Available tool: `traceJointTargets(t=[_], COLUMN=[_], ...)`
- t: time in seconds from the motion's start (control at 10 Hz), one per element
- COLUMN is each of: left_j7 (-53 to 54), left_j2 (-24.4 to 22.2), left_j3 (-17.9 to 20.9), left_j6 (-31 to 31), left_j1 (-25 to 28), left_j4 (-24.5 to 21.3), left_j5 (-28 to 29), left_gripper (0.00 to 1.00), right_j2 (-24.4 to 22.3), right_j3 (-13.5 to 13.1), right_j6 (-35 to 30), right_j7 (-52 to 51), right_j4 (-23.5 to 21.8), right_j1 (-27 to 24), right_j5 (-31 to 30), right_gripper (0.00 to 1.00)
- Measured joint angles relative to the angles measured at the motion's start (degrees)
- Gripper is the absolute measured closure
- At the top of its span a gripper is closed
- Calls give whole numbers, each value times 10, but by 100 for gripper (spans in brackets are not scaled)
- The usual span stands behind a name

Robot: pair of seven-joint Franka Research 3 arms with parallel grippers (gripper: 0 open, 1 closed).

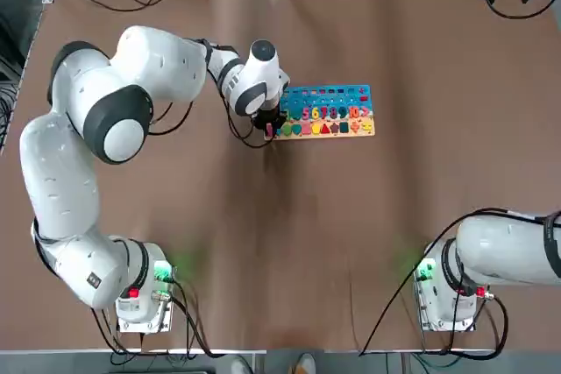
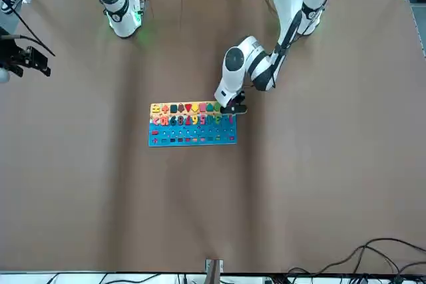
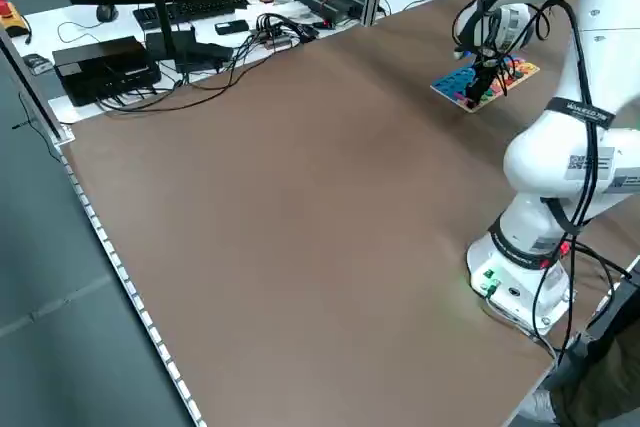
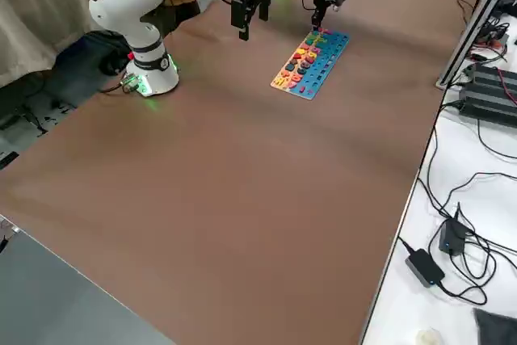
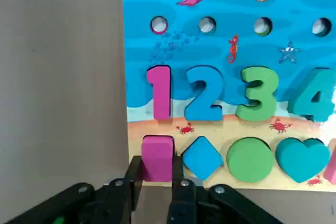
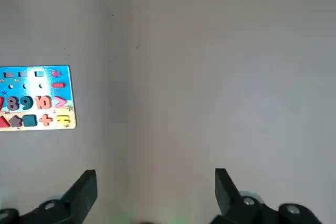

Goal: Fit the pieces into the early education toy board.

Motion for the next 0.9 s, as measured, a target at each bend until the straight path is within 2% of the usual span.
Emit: traceJointTargets(t=[0.9], left_j7=[-1], left_j2=[0], left_j3=[0], left_j6=[0], left_j1=[0], left_j4=[1], left_j5=[0], left_gripper=[70], right_j2=[0], right_j3=[0], right_j6=[0], right_j7=[0], right_j4=[0], right_j1=[0], right_j5=[0], right_gripper=[1])
